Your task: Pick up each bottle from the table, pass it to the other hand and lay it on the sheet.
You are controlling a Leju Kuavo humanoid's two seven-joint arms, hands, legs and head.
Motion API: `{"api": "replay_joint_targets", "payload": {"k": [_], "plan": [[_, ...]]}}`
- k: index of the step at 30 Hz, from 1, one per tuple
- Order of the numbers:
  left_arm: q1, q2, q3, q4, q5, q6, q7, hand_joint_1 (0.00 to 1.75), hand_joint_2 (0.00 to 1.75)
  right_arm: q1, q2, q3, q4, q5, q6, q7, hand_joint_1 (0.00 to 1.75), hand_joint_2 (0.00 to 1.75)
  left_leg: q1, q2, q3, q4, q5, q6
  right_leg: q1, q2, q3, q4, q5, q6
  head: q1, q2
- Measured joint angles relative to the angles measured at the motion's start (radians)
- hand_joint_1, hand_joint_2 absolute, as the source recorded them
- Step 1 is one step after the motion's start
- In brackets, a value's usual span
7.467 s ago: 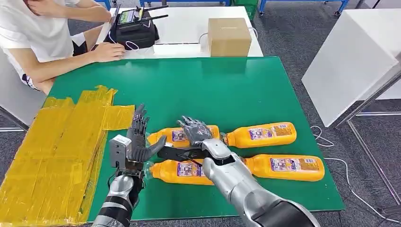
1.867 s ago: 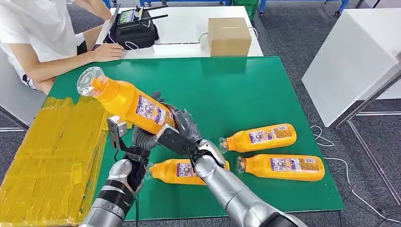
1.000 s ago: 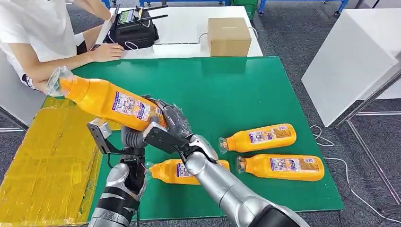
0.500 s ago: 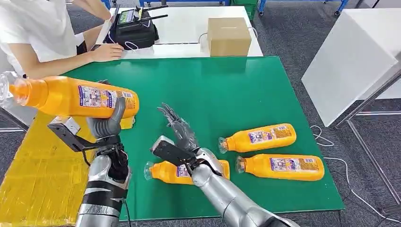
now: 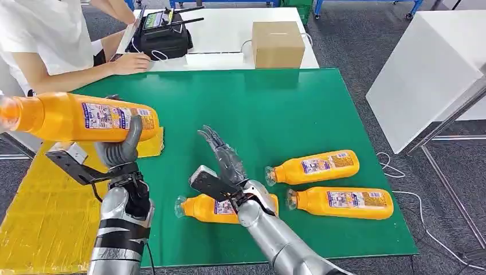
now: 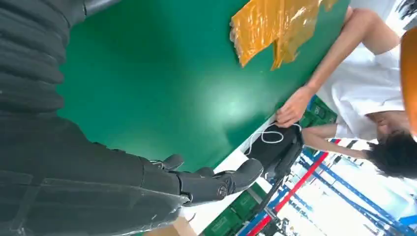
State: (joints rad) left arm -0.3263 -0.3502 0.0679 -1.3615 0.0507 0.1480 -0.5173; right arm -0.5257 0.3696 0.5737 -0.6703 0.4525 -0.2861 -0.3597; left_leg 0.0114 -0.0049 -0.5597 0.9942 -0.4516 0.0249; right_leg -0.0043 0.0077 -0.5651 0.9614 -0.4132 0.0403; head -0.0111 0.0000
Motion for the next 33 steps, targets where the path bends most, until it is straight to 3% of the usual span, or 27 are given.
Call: {"api": "replay_joint_targets", "payload": {"k": [4,8,19,23,30,33], "plan": [[0.001,0.0,0.016,-0.006,-0.016,0.017,-0.008,1.75,1.75,0.028,0.0,-0.081,-0.039,0.071,0.017,0.0,0.0,1.75,0.0,0.0,0.0,0.0,0.0,0.0,0.0,0.0,0.0,0.0,0.0,0.0,0.0,0.0],[0.007,0.0,0.024,-0.03,-0.346,0.288,-0.082,1.75,1.75,0.098,-0.002,-0.17,-0.208,0.153,0.012,-0.005,0.0,1.75,0.0,0.0,0.0,0.0,0.0,0.0,0.0,0.0,0.0,0.0,0.0,0.0,0.0,0.0],[0.007,0.003,0.022,-0.035,-0.472,0.379,-0.082,1.75,1.75,0.147,-0.006,-0.222,-0.357,0.167,0.018,0.003,0.0,1.75,0.0,0.0,0.001,0.0,0.0,0.0,0.0,0.0,0.0,0.0,0.0,0.0,0.0,0.0],[-0.003,0.015,0.017,-0.024,-0.831,0.527,-0.026,1.75,1.75,0.18,-0.013,-0.236,-0.444,0.156,0.011,-0.007,0.0,1.75,0.0,0.0,0.001,0.0,0.0,0.0,0.0,0.0,0.0,0.0,0.0,0.0,0.0,0.0],[-0.038,0.028,0.099,0.013,-1.471,0.547,0.05,1.75,1.75,0.252,-0.056,-0.246,-0.666,0.146,0.01,-0.006,0.0,1.75,0.0,0.0,0.0,0.0,0.0,0.0,0.0,0.0,0.0,0.0,0.0,0.0,0.0,0.0],[-0.04,0.034,0.122,0.006,-1.545,0.55,0.086,1.75,1.75,0.271,-0.071,-0.247,-0.721,0.144,0.01,-0.006,0.0,1.75,0.0,0.001,0.0,0.0,0.0,0.0,0.0,0.0,0.0,0.0,0.0,0.0,0.0,0.0]]}}
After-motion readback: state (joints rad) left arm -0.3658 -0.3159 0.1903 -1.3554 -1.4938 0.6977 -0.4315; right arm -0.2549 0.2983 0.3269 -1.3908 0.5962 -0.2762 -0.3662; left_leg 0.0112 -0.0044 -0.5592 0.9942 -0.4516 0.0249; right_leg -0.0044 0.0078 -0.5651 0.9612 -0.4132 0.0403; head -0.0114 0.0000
